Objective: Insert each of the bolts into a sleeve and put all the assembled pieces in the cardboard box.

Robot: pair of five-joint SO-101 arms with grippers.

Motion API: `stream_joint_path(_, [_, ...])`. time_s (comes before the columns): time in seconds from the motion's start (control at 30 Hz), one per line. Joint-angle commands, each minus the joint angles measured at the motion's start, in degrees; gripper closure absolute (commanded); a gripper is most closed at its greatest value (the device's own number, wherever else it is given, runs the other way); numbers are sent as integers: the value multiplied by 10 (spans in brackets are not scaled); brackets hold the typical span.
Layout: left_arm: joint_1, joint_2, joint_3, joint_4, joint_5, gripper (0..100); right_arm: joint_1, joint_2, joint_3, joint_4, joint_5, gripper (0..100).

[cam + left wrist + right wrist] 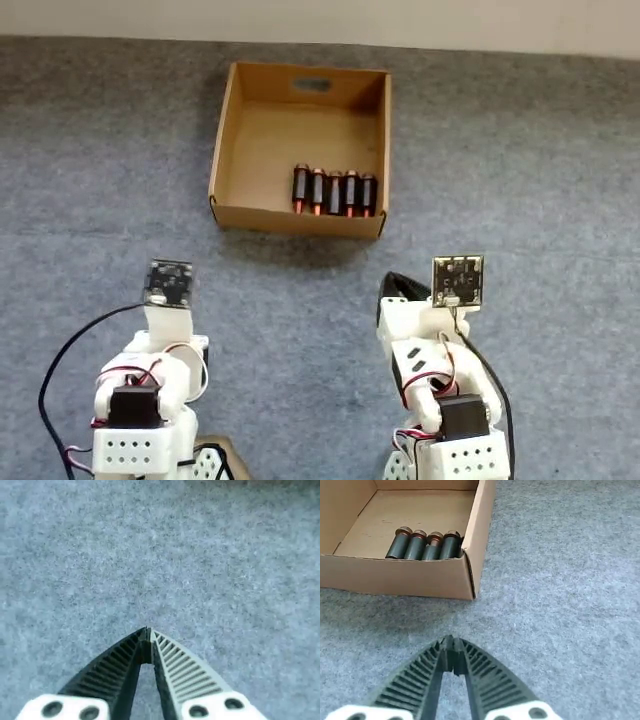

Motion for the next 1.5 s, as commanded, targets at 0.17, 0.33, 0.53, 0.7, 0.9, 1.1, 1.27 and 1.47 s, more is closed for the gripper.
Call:
stream_joint_path(0.17, [-16,-7,10,7,79,992,7,-3,80,-7,5,992])
stream_joint_path(0.33, [-18,-7,11,7,79,992,7,-3,80,-7,5,992])
stream_joint_path(0.53, [-20,-7,11,7,81,992,7,-3,80,-7,5,992])
stream_joint_path(0.7, [-17,-7,11,7,81,992,7,-3,80,-7,5,992])
stream_joint_path(0.9, [-19,-6,11,7,81,992,7,-3,80,-7,5,992])
stream_joint_path(1.1, [-19,-6,11,6,81,992,7,-3,80,-7,5,992])
stream_joint_path(1.27, [-19,-6,11,6,81,992,7,-3,80,-7,5,992])
stream_joint_path(1.47, [-19,-6,11,6,81,992,7,-3,80,-7,5,992])
